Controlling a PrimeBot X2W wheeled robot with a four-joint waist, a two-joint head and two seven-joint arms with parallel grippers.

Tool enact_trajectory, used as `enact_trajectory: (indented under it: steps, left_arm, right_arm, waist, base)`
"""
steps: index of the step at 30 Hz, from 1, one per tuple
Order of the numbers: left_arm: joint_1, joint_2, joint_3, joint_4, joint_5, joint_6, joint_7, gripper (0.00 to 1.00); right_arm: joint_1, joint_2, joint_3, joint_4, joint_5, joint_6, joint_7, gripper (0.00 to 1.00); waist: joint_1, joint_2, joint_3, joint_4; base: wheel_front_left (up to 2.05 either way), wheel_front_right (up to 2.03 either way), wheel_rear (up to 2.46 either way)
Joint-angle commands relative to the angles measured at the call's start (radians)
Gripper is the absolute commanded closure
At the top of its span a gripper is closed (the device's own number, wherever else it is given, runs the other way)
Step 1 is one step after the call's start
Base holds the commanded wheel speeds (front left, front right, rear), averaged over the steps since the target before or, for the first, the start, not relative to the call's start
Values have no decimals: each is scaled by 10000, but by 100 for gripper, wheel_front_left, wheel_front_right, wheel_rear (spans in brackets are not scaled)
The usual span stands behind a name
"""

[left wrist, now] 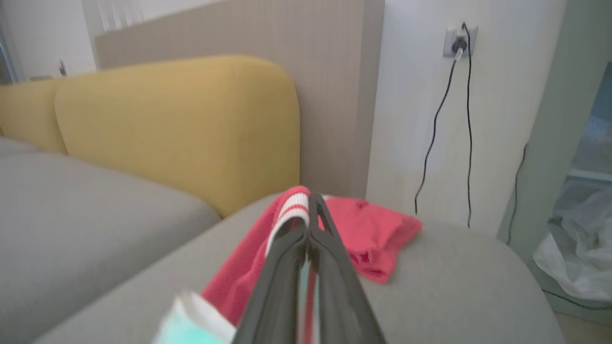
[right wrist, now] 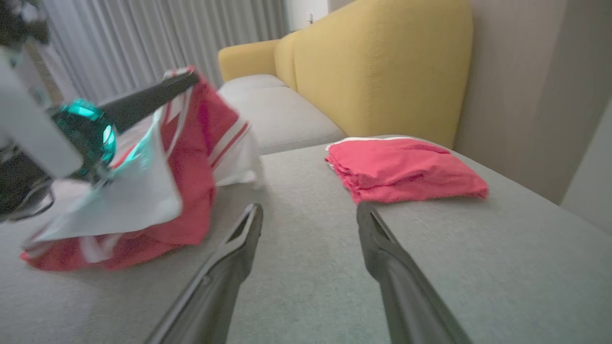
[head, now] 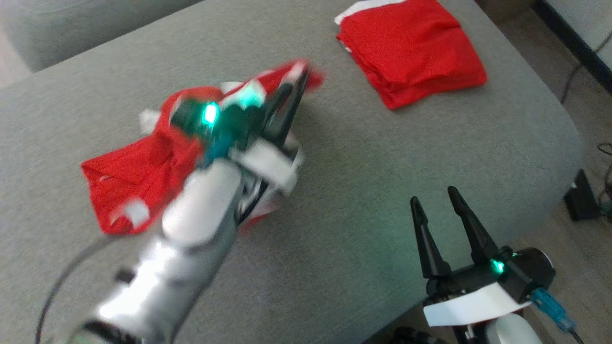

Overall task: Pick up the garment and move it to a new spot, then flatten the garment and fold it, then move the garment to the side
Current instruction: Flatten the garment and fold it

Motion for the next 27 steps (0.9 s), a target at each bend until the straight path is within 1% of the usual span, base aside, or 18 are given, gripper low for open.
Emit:
enact_trajectory:
  steps: [1,5,9,12,14,16,18,21,23,25,27]
  left_arm:
    - [-846,-7,133,-466,-140,-50,18,100]
    - [-3177,-3,-582,-865,-942,-54,320,100]
    - [-5389,101,-787,-982,-1579,-55,277,100]
    - [-6254,269,-672,-915,-2114,-56,143,100]
    - [-6264,453,-520,-900,-2618,-56,70,100]
    - [-5777,601,-330,-995,-3270,-56,15,100]
    - [-4810,784,-216,-1176,-4019,-56,1,100]
    - [-2639,1232,-109,-1405,-5070,-56,14,100]
    - [-953,1575,55,-1331,-5711,-36,-11,100]
    - [617,1918,226,-1125,-6083,78,-102,100]
    - [1936,2103,482,-914,-6344,170,-202,100]
  right_arm:
    - [-376,-58,258,-276,67,-9,-38,0]
    - [-462,-58,457,-245,38,-9,-38,0]
    - [-518,-58,441,-217,-77,-9,-38,0]
    - [-465,-58,299,-206,-194,-9,-38,0]
    - [-406,-58,167,-206,-284,-9,-38,0]
    - [-319,-58,-43,-230,-372,-9,-38,0]
    - [-235,-58,-203,-245,-502,-9,-38,0]
    - [-121,-58,-387,-269,-737,-9,-38,0]
    - [-87,-59,-532,-306,-870,-9,-38,0]
    - [-105,-105,-648,-339,-971,-9,-38,0]
    - [-106,-171,-748,-372,-1014,-9,-38,0]
  waist:
    - [0,0,-91,263]
    - [0,0,-181,913]
    - [0,0,-352,1654]
    - [0,0,-528,2268]
    - [0,0,-650,2714]
    - [0,0,-727,3208]
    - [0,0,-789,3671]
    - [0,0,-813,4250]
    - [0,0,-737,4512]
    - [0,0,-624,4691]
    - [0,0,-554,4818]
  base:
    - [0,0,0]
    - [0,0,0]
    - [0,0,0]
    - [0,0,0]
    - [0,0,0]
    - [0,0,0]
    - [0,0,0]
    - [0,0,0]
    - [0,0,0]
    - [0,0,0]
    - [0,0,0]
